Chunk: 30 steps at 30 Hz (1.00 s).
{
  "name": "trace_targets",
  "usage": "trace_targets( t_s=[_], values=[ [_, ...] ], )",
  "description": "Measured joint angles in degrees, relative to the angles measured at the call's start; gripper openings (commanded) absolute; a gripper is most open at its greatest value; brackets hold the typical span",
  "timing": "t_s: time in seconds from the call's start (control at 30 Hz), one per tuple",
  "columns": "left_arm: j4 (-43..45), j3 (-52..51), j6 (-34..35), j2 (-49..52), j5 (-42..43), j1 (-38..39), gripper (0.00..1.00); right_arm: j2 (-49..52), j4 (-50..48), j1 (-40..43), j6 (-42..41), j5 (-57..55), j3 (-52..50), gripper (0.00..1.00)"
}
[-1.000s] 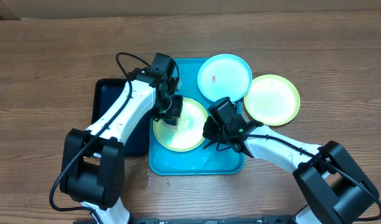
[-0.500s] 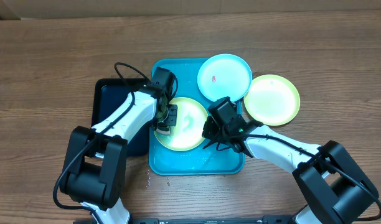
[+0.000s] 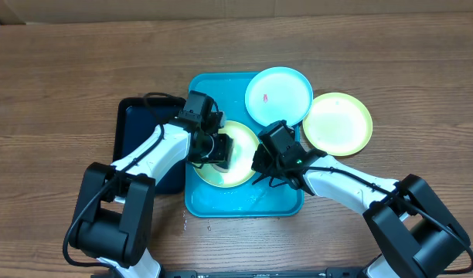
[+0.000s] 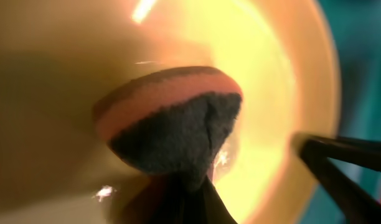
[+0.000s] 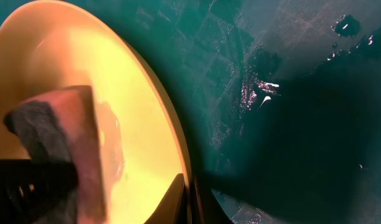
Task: Clean dirty plates on tray and stack at the side
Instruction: 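Scrub the stained yellow plate with the sponge in left gripper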
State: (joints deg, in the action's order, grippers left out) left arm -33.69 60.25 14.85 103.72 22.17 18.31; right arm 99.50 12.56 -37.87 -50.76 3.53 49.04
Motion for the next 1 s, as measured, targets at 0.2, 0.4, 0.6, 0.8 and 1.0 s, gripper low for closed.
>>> trace_targets(
  t_s=[0.2,0.4,0.6,0.8,1.0],
  values=[
    [-6.10,4.22,0.00,0.02,5.79,-0.09,0.04,0.00,-0.07,0.00,0.02,0.04,0.00,0.04],
    [-10.43,11.43,0.00,-0.81,-1.77,-0.02,0.04,0.00,-0.07,0.00,0.04,0.11,0.00,0.04],
    [-11.45,10.88,0.00,-1.05,-14.56,0.63,0.04,0.00,-0.09,0.00,0.02,0.09,0.00,0.04],
    [-10.43,9.33,0.02,3.56,-18.43,0.90,0.04,0.00,-0.15,0.00,0.00,0.11,0.00,0.04],
    [-10.51,10.21,-0.59,6.82,-16.37,0.81,0.04,0.11,-0.09,0.00,0.02,0.07,0.00,0.04]
  ],
)
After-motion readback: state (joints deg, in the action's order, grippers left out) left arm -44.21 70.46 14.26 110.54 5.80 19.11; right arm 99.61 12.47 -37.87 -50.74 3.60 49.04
